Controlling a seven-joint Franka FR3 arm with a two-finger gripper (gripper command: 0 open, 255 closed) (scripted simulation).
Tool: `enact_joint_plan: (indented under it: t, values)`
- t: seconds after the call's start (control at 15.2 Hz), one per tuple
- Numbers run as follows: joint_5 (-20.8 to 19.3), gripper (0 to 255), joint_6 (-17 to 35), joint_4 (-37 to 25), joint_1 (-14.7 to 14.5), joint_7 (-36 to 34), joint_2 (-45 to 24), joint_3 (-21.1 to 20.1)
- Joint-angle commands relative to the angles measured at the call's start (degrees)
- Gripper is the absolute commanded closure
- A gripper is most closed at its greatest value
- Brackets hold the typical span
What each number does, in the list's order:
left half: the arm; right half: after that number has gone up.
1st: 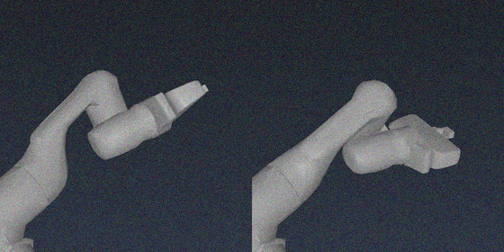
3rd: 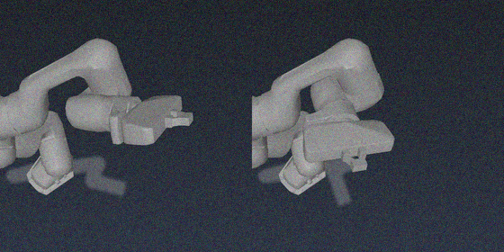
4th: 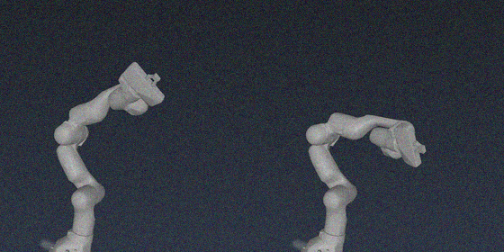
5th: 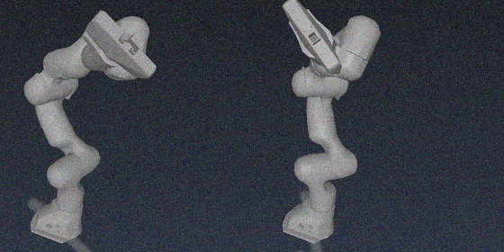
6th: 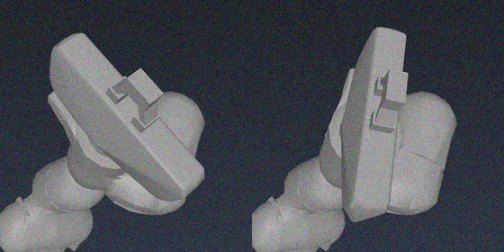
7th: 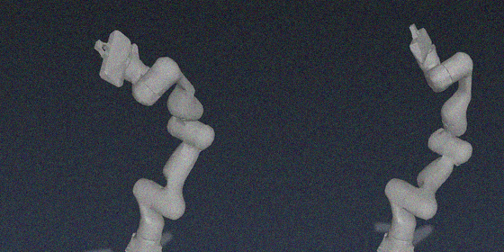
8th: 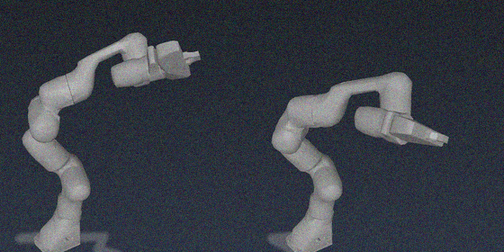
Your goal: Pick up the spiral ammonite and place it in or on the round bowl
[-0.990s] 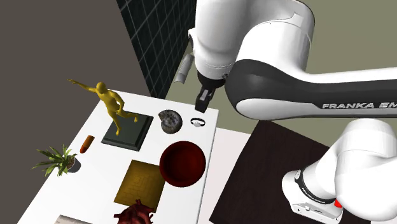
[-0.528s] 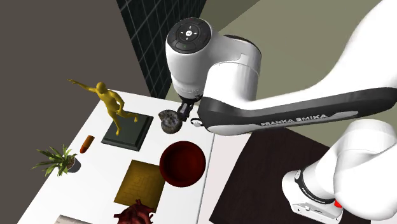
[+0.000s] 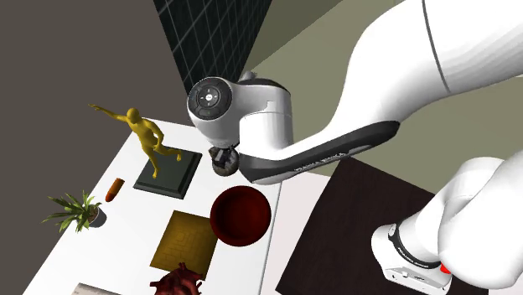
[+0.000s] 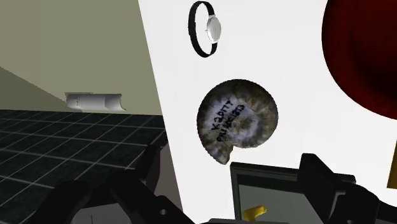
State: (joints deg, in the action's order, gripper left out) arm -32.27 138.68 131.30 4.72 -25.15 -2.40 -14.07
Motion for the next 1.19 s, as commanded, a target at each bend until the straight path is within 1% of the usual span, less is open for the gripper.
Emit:
enact_joint_plan:
  t: [0.0,0.33,0.59,0.73,1.12]
  values:
    - [-4.6,0,0.9,-3.0,-0.4,-3.9,-5.0,0.1]
    - [-14.1,0,1.9,-11.5,-2.8,-11.4,-16.7,2.4]
    - [-19.4,0,1.9,-19.6,-5.2,-15.3,-25.9,4.7]
    - [-20.9,0,1.7,-23.2,-6.2,-16.3,-29.6,5.7]
    - [-22.8,0,3.8,-25.4,-6.0,-17.3,-33.6,7.1]
